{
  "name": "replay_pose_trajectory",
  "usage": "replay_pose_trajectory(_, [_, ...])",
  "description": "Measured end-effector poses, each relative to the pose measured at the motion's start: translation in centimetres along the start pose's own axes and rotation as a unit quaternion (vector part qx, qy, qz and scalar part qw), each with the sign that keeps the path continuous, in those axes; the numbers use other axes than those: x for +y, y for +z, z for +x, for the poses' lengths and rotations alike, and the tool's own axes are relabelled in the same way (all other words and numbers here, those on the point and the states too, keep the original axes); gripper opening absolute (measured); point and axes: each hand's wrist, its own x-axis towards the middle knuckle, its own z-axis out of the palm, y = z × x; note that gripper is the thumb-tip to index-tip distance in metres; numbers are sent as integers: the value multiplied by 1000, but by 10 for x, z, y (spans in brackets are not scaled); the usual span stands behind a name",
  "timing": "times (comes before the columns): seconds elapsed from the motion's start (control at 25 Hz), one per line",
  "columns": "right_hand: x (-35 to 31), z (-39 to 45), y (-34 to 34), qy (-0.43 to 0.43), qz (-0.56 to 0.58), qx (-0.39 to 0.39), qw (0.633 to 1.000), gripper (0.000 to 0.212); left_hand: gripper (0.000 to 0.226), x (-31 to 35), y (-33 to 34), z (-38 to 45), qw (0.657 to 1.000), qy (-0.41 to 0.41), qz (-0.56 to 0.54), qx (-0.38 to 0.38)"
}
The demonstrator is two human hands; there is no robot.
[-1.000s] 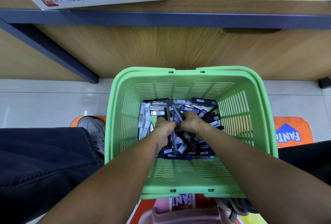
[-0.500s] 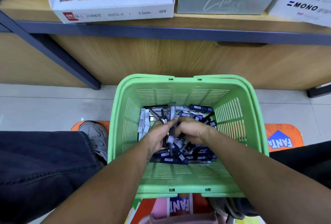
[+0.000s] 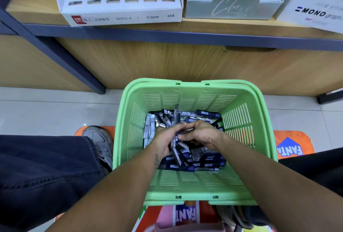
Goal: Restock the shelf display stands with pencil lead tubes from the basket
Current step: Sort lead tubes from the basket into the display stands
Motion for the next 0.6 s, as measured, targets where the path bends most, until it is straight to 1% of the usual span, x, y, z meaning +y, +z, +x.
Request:
replay_pose_trajectory(0.08, [-3, -3, -6, 4, 43, -10, 999, 32, 72, 0, 0, -1, 999, 6, 46, 10])
replay_pose_trajectory(0.12, [-6, -4, -10, 10, 70, -8, 997, 33, 63, 1, 0, -2, 998, 7, 62, 10])
replay_pose_trajectory(0.2, [-14, -6, -16, 9, 88, 35, 996, 37, 41, 4, -3, -5, 995, 5, 95, -9])
replay_pose_trajectory(0.24, [-19, -5, -17, -2, 89, 65, 994, 38, 36, 5, -3, -7, 993, 1, 114, -27])
replay_pose_trajectory(0.32, [-26, -4, -16, -32, 124, 94, 987, 42, 38, 7, -2, -13, 988, -1, 139, -65])
replay_pose_trajectory(0.4, [-32, -4, -12, -53, 163, 72, 983, 45, 45, 9, -1, -16, 985, 14, 158, -70])
replay_pose_trajectory(0.52, [-35, -6, -8, -82, 155, 36, 984, 40, 50, 13, -2, -21, 983, 65, 166, -54])
replay_pose_trajectory(0.6, [-36, -9, -8, -93, 126, 22, 987, 38, 63, 14, -5, -24, 981, 81, 167, -62])
